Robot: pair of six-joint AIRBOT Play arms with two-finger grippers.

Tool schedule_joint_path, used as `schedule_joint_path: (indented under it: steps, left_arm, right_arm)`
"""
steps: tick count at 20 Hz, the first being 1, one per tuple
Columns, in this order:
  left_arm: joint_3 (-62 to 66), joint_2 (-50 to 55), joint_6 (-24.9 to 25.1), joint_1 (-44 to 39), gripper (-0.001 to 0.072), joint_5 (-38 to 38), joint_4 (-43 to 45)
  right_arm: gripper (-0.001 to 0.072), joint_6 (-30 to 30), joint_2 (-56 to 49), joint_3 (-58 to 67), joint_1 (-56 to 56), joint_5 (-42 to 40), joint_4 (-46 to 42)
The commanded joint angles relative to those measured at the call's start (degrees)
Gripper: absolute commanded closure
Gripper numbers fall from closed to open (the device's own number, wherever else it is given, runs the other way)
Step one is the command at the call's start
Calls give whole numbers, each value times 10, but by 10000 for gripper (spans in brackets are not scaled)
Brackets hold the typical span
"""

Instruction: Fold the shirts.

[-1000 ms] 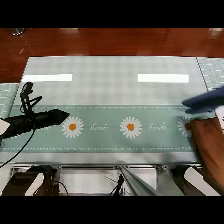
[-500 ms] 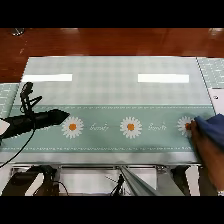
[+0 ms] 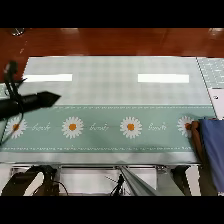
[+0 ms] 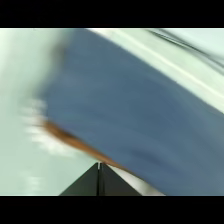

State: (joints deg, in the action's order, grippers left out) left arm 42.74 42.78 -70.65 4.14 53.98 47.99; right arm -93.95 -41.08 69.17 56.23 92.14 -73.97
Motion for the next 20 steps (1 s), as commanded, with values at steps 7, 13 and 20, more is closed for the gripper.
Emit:
schedule_joint_path:
  steps: [7,13,20]
  left_arm:
    - [322,235,-96,-223,681,67,204]
    - [170,274,-229,-219,680,28,335]
    - [173,273,-229,-219,680,21,335]
  right_arm:
    - [692,-63,-203,16,-696,-253,-180]
    - [692,-158,-389,9,-735,-240,-227]
    - [691,-155,-399,9,-735,-233,-224]
